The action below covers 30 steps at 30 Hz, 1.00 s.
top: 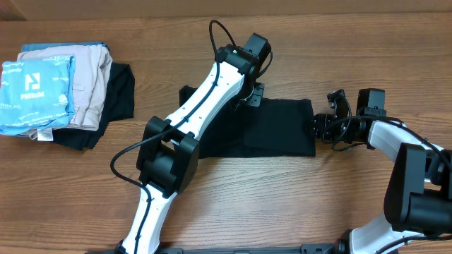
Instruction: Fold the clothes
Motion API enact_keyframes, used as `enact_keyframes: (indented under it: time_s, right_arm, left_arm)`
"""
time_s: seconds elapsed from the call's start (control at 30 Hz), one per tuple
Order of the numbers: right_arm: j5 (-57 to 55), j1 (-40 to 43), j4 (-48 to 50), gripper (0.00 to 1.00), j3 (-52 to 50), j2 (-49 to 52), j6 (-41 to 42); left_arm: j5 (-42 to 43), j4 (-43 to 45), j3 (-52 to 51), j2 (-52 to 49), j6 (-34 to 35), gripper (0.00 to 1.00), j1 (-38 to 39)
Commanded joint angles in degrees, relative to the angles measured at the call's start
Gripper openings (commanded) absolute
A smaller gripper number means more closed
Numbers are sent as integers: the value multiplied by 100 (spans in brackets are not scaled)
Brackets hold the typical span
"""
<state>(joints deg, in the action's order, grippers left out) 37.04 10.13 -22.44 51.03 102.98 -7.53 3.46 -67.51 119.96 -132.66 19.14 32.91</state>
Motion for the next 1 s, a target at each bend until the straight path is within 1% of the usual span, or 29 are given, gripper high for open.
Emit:
enact_keyframes:
  time_s: [0.0, 0.03, 0.07, 0.1, 0.13, 0.17, 0.2, 0.23, 0.33, 0.4, 0.43, 0.5, 0.53, 0.67, 0.87, 0.97]
  right_arm:
    - [-9, -7, 52, 39, -44, 2, -37]
    - [-52, -7, 55, 37, -46, 2, -37]
    - [-173, -7, 52, 32, -46, 2, -20]
    - [-310, -7, 55, 18, -50, 2, -20]
    - [-356, -7, 81, 7, -52, 2, -20]
    - [-356, -7, 149, 4, -50, 2, -15]
    - [-354, 22, 304, 4, -48, 2, 125]
    - [-352, 83, 398, 4, -37, 2, 249]
    - [-352, 378, 372, 4, 114, 0, 308]
    - [-354, 649, 103, 4, 409, 0, 302]
    - [-356, 774, -87, 4, 610, 0, 299]
    - [-356, 944, -341, 4, 966, 0, 299]
    - [-354, 955, -452, 4, 1110, 0, 302]
    - [-382, 949, -601, 4, 1244, 0, 299]
    - [-400, 949, -669, 4, 1244, 0, 302]
    - [-411, 949, -680, 4, 1244, 0, 299]
  left_arm:
    - [61, 4, -35, 74, 57, 26, 22]
    - [59, 9, -35, 74, 57, 30, 22]
    - [59, 11, -35, 74, 57, 31, 22]
    - [59, 11, -35, 74, 57, 31, 20]
    - [59, 15, -35, 74, 57, 27, 9]
    - [59, 42, -35, 74, 7, 16, 9]
    - [52, 81, -33, 74, -120, 7, -2]
    - [61, 90, -28, 79, -136, 4, -24]
    - [358, 90, -11, 109, -138, 4, -142]
    - [702, 90, 15, 122, -138, 4, -221]
    - [1019, 105, 39, 122, -136, 4, -267]
    - [1941, 249, 44, 120, -136, 4, -299]
    - [2138, 319, 44, 120, -133, 4, -289]
    - [2168, 800, 37, 11, -85, 4, 4]
    - [2164, 887, 22, -496, 20, 4, 380]
    - [2159, 774, 20, -739, 17, 4, 389]
